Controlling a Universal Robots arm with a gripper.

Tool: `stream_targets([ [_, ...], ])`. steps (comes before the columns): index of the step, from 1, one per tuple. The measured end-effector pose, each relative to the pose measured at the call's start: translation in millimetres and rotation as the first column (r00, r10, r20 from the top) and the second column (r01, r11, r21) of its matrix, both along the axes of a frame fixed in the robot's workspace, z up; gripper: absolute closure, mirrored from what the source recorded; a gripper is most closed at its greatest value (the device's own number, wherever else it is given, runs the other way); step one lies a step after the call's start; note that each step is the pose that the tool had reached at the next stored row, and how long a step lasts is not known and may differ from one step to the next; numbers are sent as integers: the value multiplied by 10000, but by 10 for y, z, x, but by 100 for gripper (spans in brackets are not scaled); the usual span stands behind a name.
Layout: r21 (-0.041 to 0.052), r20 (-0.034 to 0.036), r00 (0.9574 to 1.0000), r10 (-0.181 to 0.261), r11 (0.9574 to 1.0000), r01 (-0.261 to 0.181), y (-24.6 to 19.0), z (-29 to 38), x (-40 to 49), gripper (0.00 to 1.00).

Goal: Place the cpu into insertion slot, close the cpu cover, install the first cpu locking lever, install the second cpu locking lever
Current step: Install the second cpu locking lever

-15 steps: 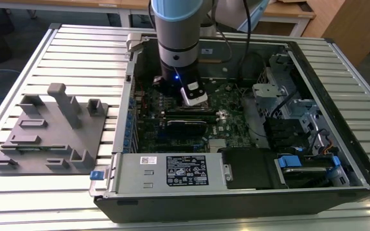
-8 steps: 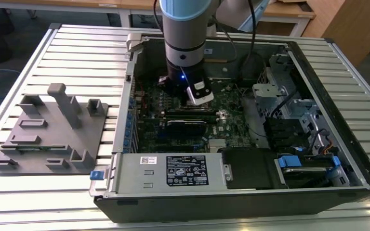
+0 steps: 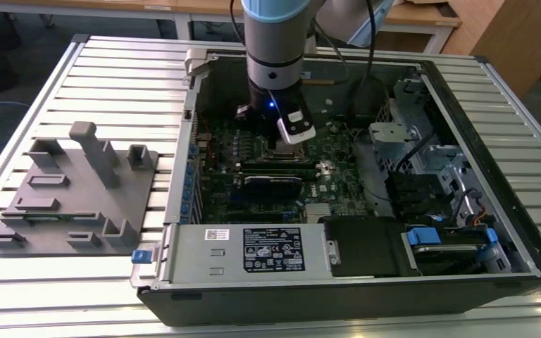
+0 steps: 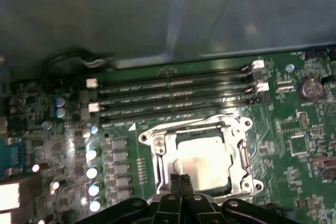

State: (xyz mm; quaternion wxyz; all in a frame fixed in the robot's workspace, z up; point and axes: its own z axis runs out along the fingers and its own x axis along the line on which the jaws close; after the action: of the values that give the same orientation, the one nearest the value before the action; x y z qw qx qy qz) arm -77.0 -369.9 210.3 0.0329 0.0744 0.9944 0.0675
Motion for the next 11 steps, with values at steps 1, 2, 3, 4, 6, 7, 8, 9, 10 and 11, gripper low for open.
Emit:
stream_targets([
  [1,-39,0,10000,-1,10000,1,13,-1,19,90],
  [2,-77,0,10000,-2,10000,2,28,-3,40,90],
  [3,-109,0,10000,-1,9999,1,42,-5,58,90],
  [4,-137,0,10000,-1,9999,1,57,-7,77,90],
  [6,-190,0,10000,-2,9998,2,85,-10,115,90],
  [7,-216,-1,10000,-2,9998,2,96,-11,134,90],
  [8,-249,-1,10000,-2,9997,2,107,-12,155,90],
  [9,-280,-1,10000,-2,9996,2,116,-14,173,90],
  [10,-309,0,10000,-2,9995,2,123,-15,189,90],
  [11,-336,0,10000,-1,9994,1,128,-16,198,90],
])
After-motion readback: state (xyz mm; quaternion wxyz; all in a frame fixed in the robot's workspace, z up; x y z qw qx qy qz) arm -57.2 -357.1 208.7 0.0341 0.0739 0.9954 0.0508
